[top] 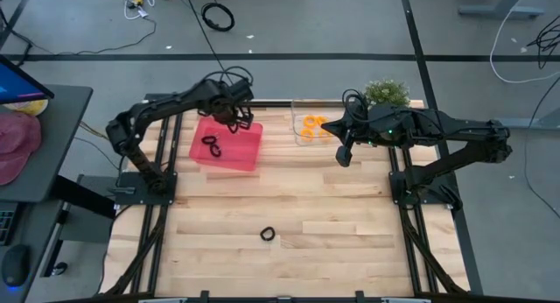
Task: Sort spring keychains
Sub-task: Put the black spring keychain into the pink bin
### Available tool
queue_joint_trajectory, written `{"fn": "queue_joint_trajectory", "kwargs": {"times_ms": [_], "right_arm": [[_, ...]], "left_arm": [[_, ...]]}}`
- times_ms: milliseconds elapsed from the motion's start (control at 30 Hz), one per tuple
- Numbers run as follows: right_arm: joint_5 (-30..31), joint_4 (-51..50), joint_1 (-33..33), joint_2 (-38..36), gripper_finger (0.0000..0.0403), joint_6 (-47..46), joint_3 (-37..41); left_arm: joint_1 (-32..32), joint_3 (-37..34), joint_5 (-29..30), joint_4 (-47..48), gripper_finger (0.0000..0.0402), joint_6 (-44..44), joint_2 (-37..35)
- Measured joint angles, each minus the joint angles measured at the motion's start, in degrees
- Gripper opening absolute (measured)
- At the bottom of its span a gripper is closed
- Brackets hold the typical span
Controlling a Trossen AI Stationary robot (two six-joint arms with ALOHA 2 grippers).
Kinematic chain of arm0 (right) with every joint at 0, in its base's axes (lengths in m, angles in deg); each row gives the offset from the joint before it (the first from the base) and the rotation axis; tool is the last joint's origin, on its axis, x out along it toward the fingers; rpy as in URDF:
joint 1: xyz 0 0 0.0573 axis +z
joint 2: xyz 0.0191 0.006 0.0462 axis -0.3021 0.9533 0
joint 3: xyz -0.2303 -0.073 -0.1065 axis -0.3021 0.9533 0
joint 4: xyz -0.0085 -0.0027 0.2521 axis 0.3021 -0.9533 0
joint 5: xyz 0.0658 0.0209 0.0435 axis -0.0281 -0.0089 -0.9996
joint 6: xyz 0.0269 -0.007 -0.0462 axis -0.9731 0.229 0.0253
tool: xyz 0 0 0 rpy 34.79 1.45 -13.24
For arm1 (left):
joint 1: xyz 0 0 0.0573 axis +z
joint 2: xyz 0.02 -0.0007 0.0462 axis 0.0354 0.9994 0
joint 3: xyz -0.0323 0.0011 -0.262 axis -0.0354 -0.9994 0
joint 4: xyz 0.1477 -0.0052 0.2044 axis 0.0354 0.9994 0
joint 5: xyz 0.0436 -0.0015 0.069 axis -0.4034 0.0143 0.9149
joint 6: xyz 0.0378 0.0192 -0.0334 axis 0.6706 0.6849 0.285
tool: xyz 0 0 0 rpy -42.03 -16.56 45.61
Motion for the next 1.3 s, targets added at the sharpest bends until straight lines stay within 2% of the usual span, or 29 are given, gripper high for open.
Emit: {"fn": "queue_joint_trajectory", "kwargs": {"times_ms": [200,500,933,1100,1300], "right_arm": [[0.0,0.0,0.0,0.0,0.0,-0.15,0.0],[0.02,-0.02,0.02,0.0,0.0,-0.37,0.0],[0.02,0.02,0.0,0.02,0.0,-0.37,0.0],[0.02,0.04,0.0,0.04,0.0,-0.37,0.0],[0.07,0.28,0.0,0.04,0.0,-0.38,0.0]], "left_arm": [[0.19,-1.55,-2.43,-2.73,0.0004,0.03,1.29],[0.42,-16.22,-11.04,-13.26,0.0004,-3.81,1.31],[0.37,-29.84,-11.45,-26.91,0.0009,-7.58,1.31],[-0.08,-31.07,-12.47,-28.82,0.0015,-6.81,1.05],[-0.65,-31.15,-12.44,-29.75,0.0065,-6.2,1.2]]}}
